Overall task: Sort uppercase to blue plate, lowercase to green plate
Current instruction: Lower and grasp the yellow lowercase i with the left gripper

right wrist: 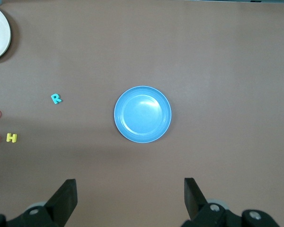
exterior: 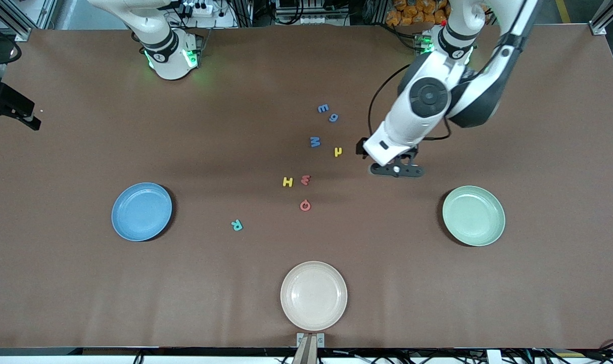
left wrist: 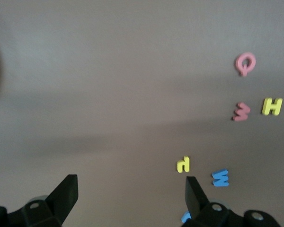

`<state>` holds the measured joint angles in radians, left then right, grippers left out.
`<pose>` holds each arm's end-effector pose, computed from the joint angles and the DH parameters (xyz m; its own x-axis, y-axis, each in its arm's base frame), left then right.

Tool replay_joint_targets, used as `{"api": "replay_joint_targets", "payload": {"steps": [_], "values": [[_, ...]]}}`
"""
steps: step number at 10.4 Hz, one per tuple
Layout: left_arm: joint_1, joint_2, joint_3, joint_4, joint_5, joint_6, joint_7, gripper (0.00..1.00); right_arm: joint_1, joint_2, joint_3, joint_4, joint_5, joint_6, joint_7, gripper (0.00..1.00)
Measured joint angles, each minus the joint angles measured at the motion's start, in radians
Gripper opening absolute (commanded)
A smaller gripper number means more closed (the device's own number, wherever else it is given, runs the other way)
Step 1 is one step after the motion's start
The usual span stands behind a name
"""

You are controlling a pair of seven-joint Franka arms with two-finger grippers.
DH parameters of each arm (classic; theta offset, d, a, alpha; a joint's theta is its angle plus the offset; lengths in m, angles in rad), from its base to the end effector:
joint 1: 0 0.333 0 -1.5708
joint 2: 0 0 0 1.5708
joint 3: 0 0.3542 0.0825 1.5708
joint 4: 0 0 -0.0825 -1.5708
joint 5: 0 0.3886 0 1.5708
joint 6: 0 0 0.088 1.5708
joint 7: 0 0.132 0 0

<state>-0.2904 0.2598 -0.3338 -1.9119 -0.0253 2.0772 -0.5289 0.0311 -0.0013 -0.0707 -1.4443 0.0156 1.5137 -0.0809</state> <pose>0.5016 -0.3517 0.3712 0.9893 -0.0775 -0.1234 -0.0719 -0.9962 0.0496 0.5537 -0.0198 0.6932 0.9965 0.0423 0.0717 0.0431 -0.9990 -0.0098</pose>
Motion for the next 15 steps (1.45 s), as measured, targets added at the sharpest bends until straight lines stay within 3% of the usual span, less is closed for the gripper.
{"api": "replay_joint_targets", "payload": {"steps": [2,6,11,15], "values": [[-0.096,0.057,0.006,-0.012,0.000,0.034,-0.052,1.00,0.003,0.000,0.001,0.000,0.000,0.000,0.000,1.00],[-0.313,0.181,0.135,-0.014,0.007,0.151,-0.151,1.00,0.004,0.000,0.001,0.000,0.000,0.000,0.000,1.00],[-0.315,0.285,0.147,-0.018,0.037,0.255,-0.193,1.00,0.013,0.004,0.002,-0.001,0.000,-0.001,0.000,1.00],[-0.317,0.294,0.146,-0.089,0.038,0.348,-0.262,0.98,0.044,0.033,0.002,-0.001,0.000,0.000,0.001,1.00]]}}
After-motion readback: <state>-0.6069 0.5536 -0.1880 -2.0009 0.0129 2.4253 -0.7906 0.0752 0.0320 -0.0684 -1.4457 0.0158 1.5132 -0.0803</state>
